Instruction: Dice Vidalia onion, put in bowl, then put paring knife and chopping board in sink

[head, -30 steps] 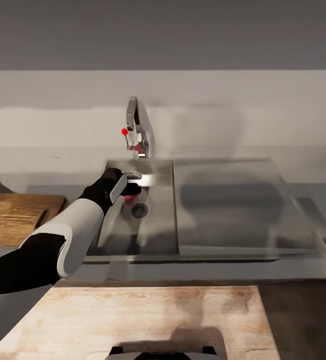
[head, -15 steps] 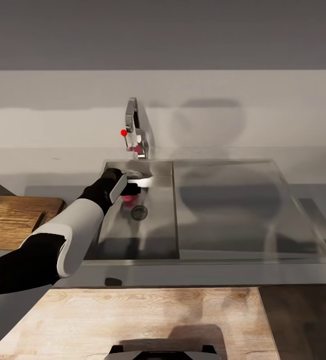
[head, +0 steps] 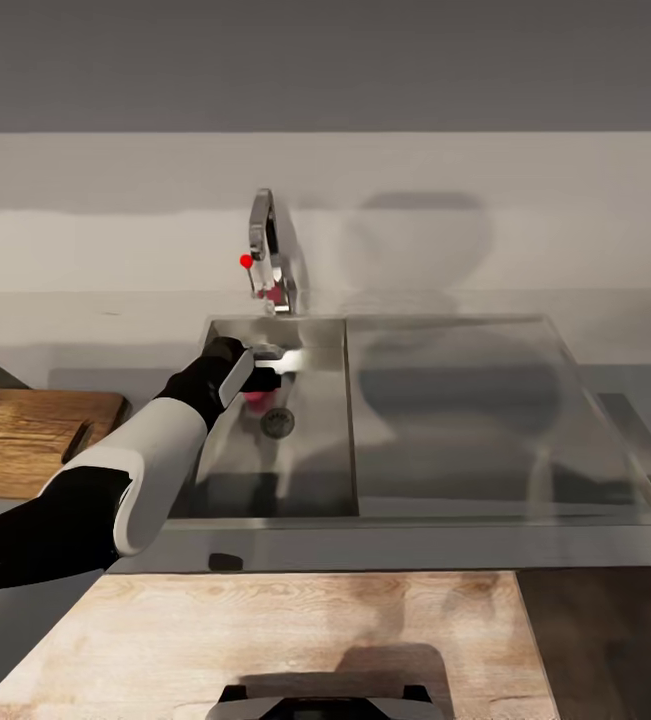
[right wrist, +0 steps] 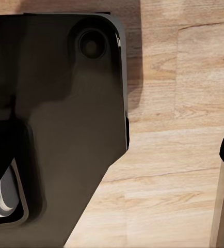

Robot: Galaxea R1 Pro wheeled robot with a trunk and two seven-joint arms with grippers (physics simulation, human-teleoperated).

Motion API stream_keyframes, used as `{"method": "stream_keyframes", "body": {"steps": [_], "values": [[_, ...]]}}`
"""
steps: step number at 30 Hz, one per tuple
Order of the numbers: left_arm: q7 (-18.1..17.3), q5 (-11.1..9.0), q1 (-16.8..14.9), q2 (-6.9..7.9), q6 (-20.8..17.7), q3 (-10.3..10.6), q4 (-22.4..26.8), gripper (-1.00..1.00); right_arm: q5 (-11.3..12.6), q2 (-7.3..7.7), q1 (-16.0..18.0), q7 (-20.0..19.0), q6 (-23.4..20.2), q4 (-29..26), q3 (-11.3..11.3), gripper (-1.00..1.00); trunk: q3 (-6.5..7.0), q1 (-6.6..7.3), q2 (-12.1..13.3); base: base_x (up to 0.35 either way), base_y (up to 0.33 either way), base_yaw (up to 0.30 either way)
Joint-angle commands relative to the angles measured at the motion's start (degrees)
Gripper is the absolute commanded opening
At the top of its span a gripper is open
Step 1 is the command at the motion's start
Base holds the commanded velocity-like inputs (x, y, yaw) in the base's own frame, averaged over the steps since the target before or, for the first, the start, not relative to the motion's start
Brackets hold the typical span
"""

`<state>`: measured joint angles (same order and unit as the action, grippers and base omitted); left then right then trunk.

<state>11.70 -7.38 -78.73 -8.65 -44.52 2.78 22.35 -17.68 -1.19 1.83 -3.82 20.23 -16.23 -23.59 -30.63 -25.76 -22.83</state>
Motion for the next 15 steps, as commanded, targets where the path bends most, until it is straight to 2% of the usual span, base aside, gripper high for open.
{"method": "stream_keyframes", "body": {"steps": [1,15], "values": [[0.43,-0.60,-0.01,0.03,-0.22,0.30,0.06,1.00,-0.25,-0.04,0.02,-0.40,0.16,-0.03,-0.49,1.00,-0.17,-0.02,-0.09,0.000,0.000,0.000],[0.43,-0.57,0.06,0.03,-0.22,0.30,0.10,1.00,-0.33,-0.13,0.02,-0.39,0.16,-0.11,-0.41,1.00,-1.06,-0.02,-0.09,0.000,0.000,0.000]]}}
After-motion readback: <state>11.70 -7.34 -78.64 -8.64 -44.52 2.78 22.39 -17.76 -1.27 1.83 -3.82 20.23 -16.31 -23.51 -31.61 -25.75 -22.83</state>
